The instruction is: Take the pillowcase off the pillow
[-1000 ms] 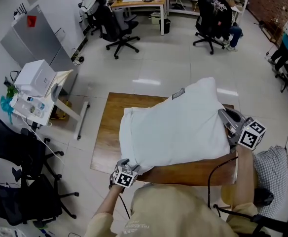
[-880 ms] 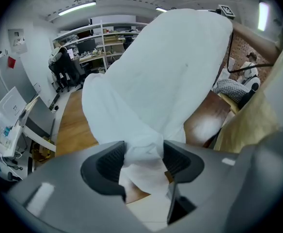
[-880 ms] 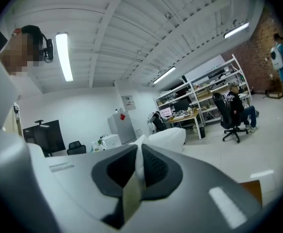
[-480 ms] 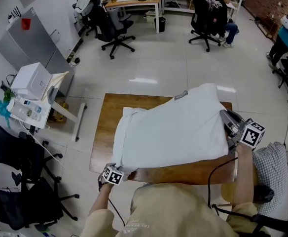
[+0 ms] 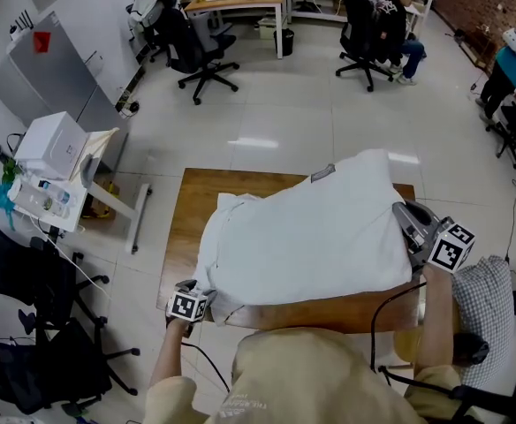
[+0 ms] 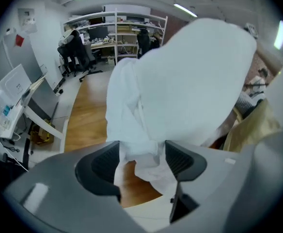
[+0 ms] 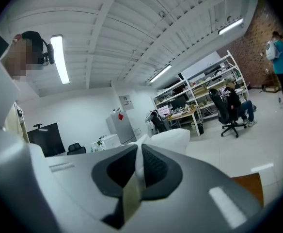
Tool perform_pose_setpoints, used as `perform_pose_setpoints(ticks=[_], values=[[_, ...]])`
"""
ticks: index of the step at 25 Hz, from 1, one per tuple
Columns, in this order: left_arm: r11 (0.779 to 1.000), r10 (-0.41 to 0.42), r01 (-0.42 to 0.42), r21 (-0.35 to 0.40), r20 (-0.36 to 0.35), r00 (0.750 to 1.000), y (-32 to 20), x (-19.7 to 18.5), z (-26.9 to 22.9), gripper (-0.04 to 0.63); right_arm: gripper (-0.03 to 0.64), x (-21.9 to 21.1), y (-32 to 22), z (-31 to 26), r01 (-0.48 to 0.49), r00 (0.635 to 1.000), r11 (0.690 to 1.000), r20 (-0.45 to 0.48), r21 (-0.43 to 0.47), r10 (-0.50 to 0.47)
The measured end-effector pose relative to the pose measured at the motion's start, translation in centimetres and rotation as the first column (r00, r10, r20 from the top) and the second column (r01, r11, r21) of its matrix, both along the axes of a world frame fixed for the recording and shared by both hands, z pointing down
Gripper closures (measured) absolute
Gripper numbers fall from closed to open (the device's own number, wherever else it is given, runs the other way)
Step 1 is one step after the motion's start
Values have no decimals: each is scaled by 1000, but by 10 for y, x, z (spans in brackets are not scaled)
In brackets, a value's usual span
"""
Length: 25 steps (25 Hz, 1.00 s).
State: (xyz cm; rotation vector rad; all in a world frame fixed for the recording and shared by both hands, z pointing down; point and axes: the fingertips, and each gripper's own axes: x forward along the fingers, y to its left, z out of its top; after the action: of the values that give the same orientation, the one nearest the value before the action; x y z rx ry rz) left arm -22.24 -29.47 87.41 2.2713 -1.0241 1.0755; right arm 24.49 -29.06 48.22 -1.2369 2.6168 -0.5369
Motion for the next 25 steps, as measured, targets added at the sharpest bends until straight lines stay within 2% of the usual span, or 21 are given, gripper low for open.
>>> perform_pose_setpoints(ticks=[1, 3, 5, 8, 10, 12, 15, 16, 17, 19, 21, 23, 25], values=[[1000, -26, 26, 8, -39, 999, -7, -2, -16, 290, 604, -1, -1, -1, 2, 1000, 1000, -11, 7, -2], [995, -69, 77, 70, -100, 993, -29, -4, -55, 290, 604, -5, -2, -1, 11, 999, 1000, -46, 26, -10], [985, -68, 90, 148, -146, 987, -60, 6, -96, 291, 604, -8, -3, -2, 28, 997, 998, -74, 52, -24], [975, -18, 51, 218, -151, 988, -112, 38, -128, 315, 604, -13, -2, -5, 58, 994, 994, -96, 96, -48], [976, 14, 12, 215, -117, 993, -147, 62, -124, 334, 604, -16, -2, -6, 78, 992, 990, -109, 121, -65], [983, 41, -27, 182, -78, 996, -180, 85, -107, 343, 603, -18, -4, -4, 95, 990, 986, -121, 137, -78], [990, 80, -77, 116, -23, 997, -224, 107, -73, 390, 603, -20, -10, 1, 109, 986, 985, -142, 135, -90], [993, 85, -84, 83, -4, 996, -237, 109, -59, 427, 603, -21, -13, 2, 109, 985, 986, -144, 125, -91], [996, 83, -84, 40, 13, 996, -249, 109, -42, 428, 603, -20, -15, 4, 105, 986, 988, -144, 112, -88], [996, 79, -77, -48, 46, 996, -266, 106, -1, 485, 603, -16, -20, 14, 90, 986, 992, -147, 91, -76], [992, 94, -88, -91, 70, 993, -282, 99, 30, 506, 604, -16, -31, 21, 77, 986, 994, -153, 73, -65], [987, 104, -90, -132, 106, 989, -305, 77, 31, 554, 604, -28, -60, 6, 61, 986, 997, -160, 48, -52], [975, 94, -54, -217, 179, 979, -318, 49, 23, 575, 603, -39, -92, -18, 40, 987, 999, -158, 16, -36]])
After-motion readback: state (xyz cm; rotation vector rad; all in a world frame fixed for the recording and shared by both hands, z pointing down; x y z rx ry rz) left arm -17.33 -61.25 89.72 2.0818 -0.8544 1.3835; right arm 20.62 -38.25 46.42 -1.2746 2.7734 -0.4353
